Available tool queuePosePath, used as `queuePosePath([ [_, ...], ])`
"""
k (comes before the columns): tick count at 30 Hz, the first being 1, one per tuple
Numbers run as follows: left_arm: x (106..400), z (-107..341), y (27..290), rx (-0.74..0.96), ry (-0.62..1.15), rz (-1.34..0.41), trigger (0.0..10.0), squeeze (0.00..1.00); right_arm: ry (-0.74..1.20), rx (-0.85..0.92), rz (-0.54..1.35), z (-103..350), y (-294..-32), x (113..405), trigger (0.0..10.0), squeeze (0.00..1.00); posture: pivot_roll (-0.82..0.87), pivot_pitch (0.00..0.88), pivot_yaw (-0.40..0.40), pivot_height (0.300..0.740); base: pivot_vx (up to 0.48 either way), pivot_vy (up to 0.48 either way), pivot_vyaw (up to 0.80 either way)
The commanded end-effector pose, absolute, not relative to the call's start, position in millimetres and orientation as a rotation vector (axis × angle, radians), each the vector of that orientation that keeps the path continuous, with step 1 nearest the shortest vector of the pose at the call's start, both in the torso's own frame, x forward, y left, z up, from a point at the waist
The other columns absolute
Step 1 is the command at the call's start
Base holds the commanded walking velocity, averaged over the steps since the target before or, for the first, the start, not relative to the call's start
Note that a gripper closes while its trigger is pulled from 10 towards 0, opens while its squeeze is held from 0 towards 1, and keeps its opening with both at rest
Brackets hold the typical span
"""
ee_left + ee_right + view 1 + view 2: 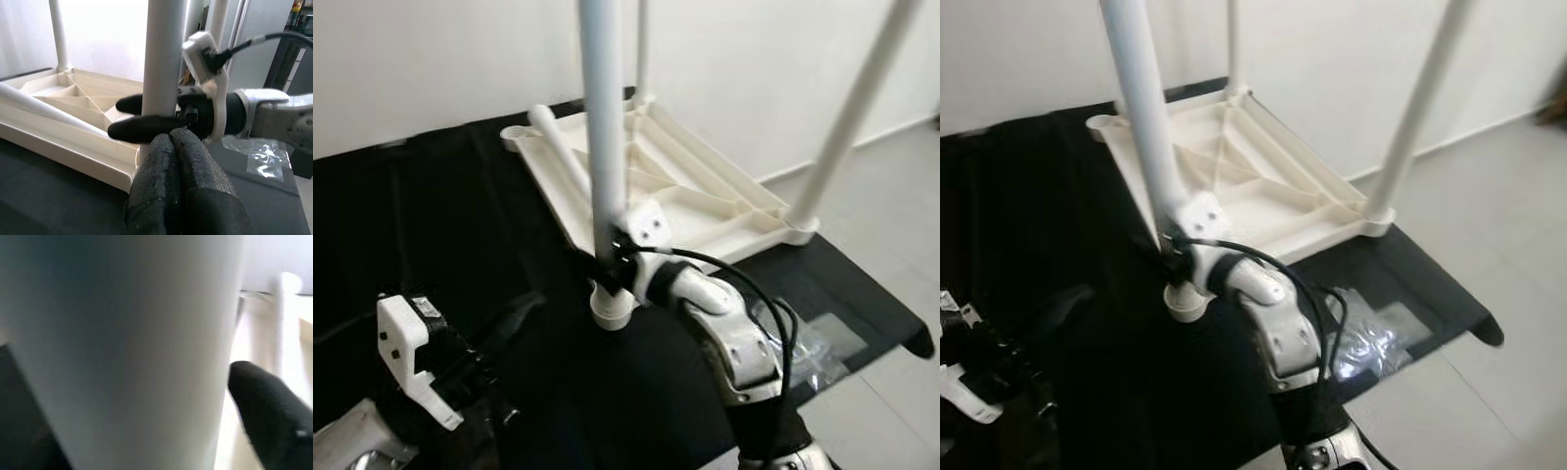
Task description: Building children table
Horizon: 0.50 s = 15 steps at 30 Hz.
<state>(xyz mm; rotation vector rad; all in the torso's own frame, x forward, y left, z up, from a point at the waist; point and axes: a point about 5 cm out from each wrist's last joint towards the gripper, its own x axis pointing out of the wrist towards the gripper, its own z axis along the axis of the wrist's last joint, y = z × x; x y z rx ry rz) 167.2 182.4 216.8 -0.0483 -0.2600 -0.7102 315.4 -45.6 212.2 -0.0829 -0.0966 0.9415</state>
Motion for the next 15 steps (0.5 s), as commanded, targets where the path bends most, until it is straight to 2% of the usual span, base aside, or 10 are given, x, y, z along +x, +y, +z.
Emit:
queuePosePath([
  [1, 167, 214, 184, -0.049, -0.247, -0.704, 10.0, 0.0, -0.151, -0.067, 1.068, 228, -47, 319, 10.0, 1.0, -0.03, 0.175, -0.015, 0.74, 0.0, 0.0, 0.0],
  [3, 166, 213, 183, -0.051, -0.246, -0.705, 10.0, 0.0, -0.149, -0.099, 1.193, 236, -56, 328, 10.0, 1.0, -0.03, 0.175, -0.015, 0.74, 0.0, 0.0, 0.0],
  [5, 166, 213, 183, -0.051, -0.246, -0.705, 10.0, 0.0, -0.149, -0.099, 1.193, 236, -56, 328, 10.0, 1.0, -0.03, 0.175, -0.015, 0.74, 0.0, 0.0, 0.0],
  [6, 165, 213, 182, -0.055, -0.243, -0.706, 10.0, 0.0, -0.154, -0.133, 1.309, 243, -60, 333, 10.0, 0.0, -0.02, 0.18, -0.012, 0.74, 0.0, 0.0, 0.0],
  [12, 162, 213, 182, -0.052, -0.229, -0.706, 10.0, 0.0, -0.156, -0.139, 1.525, 262, -59, 342, 10.0, 0.0, 0.0, 0.196, -0.009, 0.74, 0.0, 0.0, 0.0],
  [15, 161, 213, 182, -0.052, -0.229, -0.704, 10.0, 0.0, -0.153, -0.138, 1.56, 263, -58, 342, 10.0, 0.0, 0.0, 0.198, -0.01, 0.74, 0.0, 0.0, 0.0],
])
